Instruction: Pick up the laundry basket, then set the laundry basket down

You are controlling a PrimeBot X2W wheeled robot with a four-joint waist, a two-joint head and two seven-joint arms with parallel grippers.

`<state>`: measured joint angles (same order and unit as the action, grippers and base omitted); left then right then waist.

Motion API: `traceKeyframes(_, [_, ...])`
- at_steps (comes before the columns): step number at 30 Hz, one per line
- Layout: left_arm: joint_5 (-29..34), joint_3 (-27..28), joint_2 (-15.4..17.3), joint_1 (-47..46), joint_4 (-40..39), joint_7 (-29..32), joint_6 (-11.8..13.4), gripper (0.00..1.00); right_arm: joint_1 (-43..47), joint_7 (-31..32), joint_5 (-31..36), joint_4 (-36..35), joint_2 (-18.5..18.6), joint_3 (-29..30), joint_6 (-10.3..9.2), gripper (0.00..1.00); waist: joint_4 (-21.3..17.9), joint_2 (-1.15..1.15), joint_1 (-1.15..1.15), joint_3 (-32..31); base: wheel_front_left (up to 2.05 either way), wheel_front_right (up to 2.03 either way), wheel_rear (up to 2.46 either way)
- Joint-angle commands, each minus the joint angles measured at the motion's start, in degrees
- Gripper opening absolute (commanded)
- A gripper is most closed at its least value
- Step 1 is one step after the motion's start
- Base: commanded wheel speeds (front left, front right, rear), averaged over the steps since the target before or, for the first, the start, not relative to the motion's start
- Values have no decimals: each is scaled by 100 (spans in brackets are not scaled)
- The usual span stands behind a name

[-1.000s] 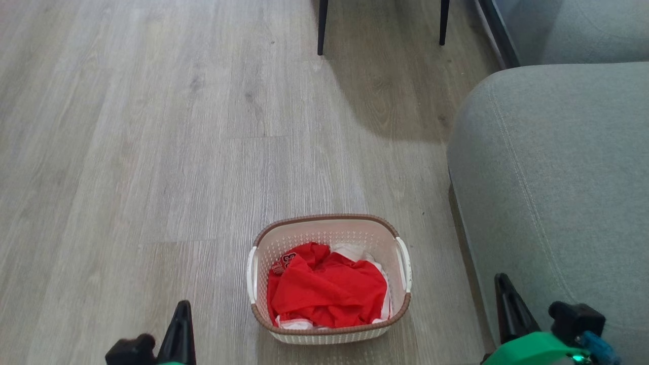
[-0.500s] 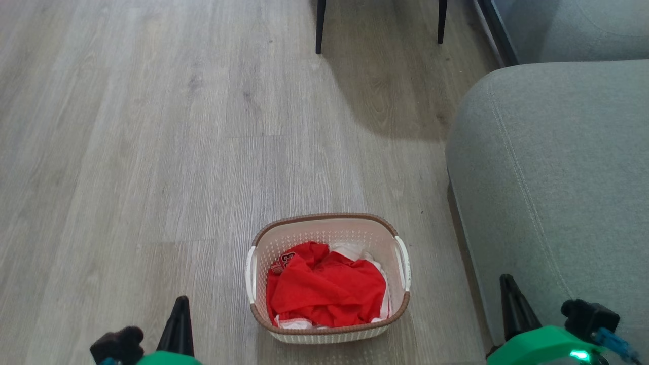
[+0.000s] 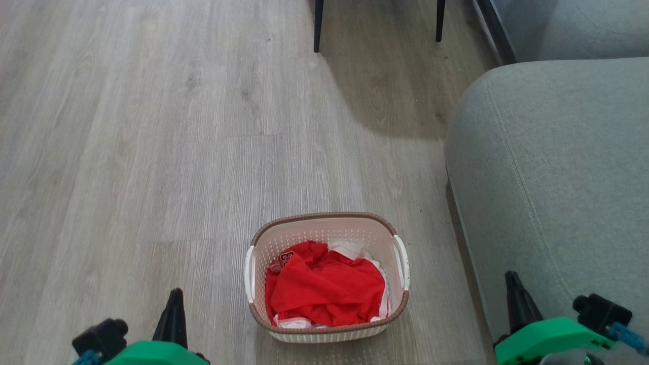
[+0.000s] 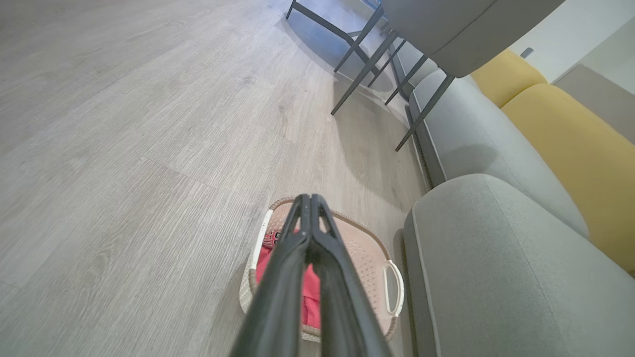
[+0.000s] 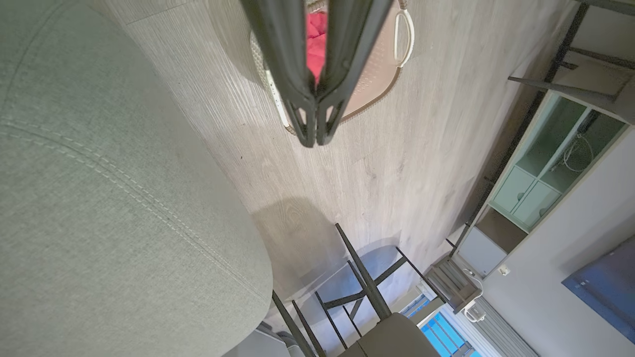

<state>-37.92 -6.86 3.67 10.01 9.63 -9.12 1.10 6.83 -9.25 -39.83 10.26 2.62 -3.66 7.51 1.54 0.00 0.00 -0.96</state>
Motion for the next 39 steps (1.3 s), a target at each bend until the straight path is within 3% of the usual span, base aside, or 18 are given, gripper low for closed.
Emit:
traceKeyframes(1, [-110,104,89,-276,-156,5,-40,0,-314,25,-116,-170,123,15,0,0,-1,0,0,1,0,0,0])
traceKeyframes(39, [-2604,514,116,-863,100,586,-406,0,-744,612,-2513,66,174,333,-1,0,-69,0,0,52,0,0,0])
